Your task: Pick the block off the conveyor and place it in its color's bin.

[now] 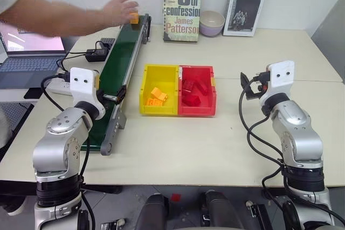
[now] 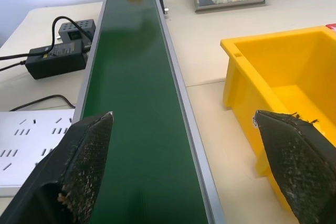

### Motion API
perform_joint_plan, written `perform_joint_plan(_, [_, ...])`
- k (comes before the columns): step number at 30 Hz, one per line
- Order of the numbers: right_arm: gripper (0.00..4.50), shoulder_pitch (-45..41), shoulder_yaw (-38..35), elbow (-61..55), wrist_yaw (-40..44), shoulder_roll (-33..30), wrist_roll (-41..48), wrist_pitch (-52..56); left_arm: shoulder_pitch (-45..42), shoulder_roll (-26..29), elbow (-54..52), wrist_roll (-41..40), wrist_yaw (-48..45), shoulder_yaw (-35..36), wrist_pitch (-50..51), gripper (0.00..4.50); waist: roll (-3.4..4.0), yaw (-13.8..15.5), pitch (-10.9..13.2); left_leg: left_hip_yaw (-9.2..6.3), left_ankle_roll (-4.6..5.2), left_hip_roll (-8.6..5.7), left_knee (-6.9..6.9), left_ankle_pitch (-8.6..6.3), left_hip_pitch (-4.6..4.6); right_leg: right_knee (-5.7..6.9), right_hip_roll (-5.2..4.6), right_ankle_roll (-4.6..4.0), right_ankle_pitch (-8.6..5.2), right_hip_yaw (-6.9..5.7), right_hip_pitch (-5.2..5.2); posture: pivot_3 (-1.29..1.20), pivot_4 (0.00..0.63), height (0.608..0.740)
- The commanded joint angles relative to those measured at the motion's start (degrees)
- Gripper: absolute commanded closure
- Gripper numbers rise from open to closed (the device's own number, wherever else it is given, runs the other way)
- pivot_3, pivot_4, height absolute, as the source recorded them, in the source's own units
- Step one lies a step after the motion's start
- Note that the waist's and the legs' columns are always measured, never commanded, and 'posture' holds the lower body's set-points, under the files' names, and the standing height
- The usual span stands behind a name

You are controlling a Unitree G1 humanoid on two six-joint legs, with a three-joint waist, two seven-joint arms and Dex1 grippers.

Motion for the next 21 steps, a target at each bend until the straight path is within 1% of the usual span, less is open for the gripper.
perform_joint_plan(1, [0.0, -1.3, -0.9, -2.5, 0.0, -0.4, 0.1, -0.5, -0.4, 1.2, -2.7, -0.7, -0.4, 0.5, 0.6, 0.01, 0.0, 0.0, 0.0, 0.0, 0.0, 0.0, 0.0, 0.0, 0.0, 0.0, 0.0, 0.0, 0.0, 0.0, 0.0, 0.0, 0.15, 0.74])
perform_joint_plan(5, [0.0, -1.6, -0.8, -2.9, 0.6, -0.7, 0.4, -0.2, 0.1, 0.8, -3.7, -1.1, 0.2, 1.9, 1.2, 0.01, 0.0, 0.0, 0.0, 0.01, 0.0, 0.0, 0.0, 0.0, -0.01, -0.01, 0.0, 0.0, 0.0, 0.0, 0.0, 0.0, 0.15, 0.74])
perform_joint_plan(8, [0.0, -3.3, -0.5, -2.3, 3.4, -2.0, 1.5, -0.3, 0.7, 0.7, -5.2, -1.7, 1.1, 3.4, 2.3, 0.01, 0.0, 0.0, 0.0, 0.01, 0.0, 0.0, 0.0, 0.0, -0.01, -0.01, 0.0, 0.0, 0.0, 0.0, -0.01, 0.0, 0.15, 0.74])
perform_joint_plan(11, [0.0, -6.7, 0.2, -0.7, 9.8, -3.3, 5.5, -0.4, 2.0, -0.8, -7.0, -2.9, 2.1, 5.7, 2.5, 0.01, 0.01, -0.1, 0.0, 0.03, 0.0, 0.0, 0.0, 0.0, 0.01, 0.0, 0.0, 0.0, 0.0, -0.01, -0.01, 0.0, 0.15, 0.74])
perform_joint_plan(14, [0.0, -10.8, 1.2, 0.9, 17.9, -3.9, 11.3, 0.2, 3.0, -1.8, -7.7, -3.7, 3.0, 7.6, 2.1, 0.01, 0.01, -0.2, 0.0, -0.03, 0.0, 0.03, 0.0, 0.0, 0.02, 0.0, 0.01, 0.0, 0.0, -0.02, 0.02, 0.0, 0.15, 0.74])
perform_joint_plan(21, [0.0, -15.8, 4.0, 3.5, 32.6, -4.7, 20.8, 1.3, 4.7, -2.3, -9.0, -4.9, 3.5, 8.8, 1.5, 0.01, 0.01, 0.0, 0.0, -0.1, 0.0, 0.05, 0.0, 0.0, 0.0, -0.03, 0.02, 0.0, 0.0, -0.02, 0.03, 0.0, 0.15, 0.74])
